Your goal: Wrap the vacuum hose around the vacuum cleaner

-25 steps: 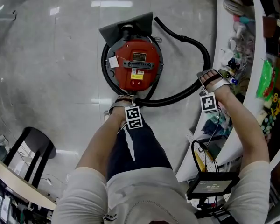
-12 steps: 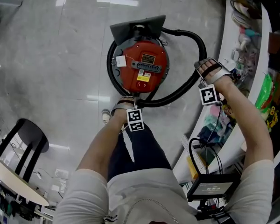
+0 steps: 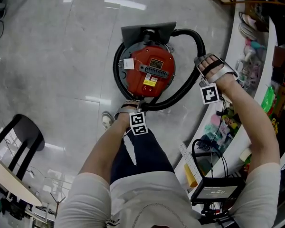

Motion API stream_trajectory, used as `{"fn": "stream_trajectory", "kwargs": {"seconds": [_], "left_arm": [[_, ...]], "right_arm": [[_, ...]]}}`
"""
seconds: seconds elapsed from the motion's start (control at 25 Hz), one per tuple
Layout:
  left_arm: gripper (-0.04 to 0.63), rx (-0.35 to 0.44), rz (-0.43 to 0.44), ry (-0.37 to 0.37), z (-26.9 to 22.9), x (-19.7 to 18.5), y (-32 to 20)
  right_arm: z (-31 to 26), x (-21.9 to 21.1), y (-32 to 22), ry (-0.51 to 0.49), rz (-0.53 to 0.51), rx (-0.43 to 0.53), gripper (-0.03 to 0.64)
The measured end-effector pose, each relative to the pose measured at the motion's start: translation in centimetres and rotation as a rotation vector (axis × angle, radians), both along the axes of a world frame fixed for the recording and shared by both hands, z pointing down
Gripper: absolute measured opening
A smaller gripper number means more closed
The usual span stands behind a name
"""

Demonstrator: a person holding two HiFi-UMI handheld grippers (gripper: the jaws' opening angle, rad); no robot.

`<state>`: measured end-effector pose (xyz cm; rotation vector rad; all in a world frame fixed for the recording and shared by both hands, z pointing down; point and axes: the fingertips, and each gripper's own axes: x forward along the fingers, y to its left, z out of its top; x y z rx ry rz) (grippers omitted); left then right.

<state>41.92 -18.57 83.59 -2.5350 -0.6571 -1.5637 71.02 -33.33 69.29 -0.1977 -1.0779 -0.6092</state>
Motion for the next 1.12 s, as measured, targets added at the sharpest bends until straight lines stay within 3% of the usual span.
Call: {"fn": "stream_trajectory", "kwargs": {"seconds": [0.4,1.0,1.12], "left_arm": [[0.186,-0.028,-0.058,0.019,-0.4,0.3,-0.2],[0.176,-0.081,-0.173,0.061,-1.2,1.1,-1.3],[0.176,-0.079,-0.160,0.061,-1.2,1.1,-1.3]], "right_arm": [[-1.4,-3.7,-6.3,-0.010,-0.112,0.089,0.175],[-1.4,-6.0,-12.4,-0.014,-0.135,0.177,0.173],[-1.2,-7.1,-12.5,-0.030,-0.164,0.184,0.173]]}}
